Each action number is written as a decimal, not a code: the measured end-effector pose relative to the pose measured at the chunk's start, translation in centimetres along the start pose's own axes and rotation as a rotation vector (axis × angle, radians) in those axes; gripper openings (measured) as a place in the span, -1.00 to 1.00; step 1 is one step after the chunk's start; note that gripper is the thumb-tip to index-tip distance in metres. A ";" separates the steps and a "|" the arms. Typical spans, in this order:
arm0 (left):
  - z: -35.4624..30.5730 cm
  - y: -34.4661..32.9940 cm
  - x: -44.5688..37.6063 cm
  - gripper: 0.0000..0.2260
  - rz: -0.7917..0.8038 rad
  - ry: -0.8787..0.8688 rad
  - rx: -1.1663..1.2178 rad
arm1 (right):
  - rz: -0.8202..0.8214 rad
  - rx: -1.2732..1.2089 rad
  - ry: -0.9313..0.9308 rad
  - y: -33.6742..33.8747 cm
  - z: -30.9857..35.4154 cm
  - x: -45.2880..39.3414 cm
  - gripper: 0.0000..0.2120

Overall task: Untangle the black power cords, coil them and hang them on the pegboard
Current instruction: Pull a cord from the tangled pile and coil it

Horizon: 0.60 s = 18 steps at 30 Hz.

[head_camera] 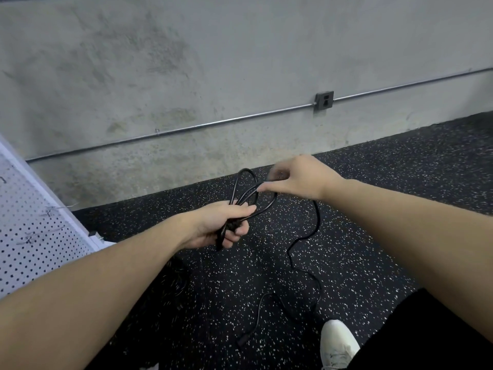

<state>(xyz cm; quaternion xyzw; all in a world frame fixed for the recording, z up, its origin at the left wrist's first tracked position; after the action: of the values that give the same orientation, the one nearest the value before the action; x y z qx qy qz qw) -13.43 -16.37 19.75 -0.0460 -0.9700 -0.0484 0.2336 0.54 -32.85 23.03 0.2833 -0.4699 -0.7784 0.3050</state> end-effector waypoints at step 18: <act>0.6 0.5 -0.4 -0.63 0.072 -0.110 0.148 | 0.076 -1.266 -0.276 -2.4 4.2 -1.2 -0.58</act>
<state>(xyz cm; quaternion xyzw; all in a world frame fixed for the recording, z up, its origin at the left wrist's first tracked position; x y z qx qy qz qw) -13.26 -15.83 19.08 -0.0660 -0.9800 0.0346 0.1843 -2.22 -28.67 22.69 -0.0704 0.0351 -0.9228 0.3772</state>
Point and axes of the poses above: each hand's wrist, its own x-axis away from the middle knuckle, its own y-axis out of the back of the hand, z = x × y, the point moved 2 cm from there along -x, towards the middle knuckle, and after that the axes turned 4 degrees about x, right-handed, at the moved point
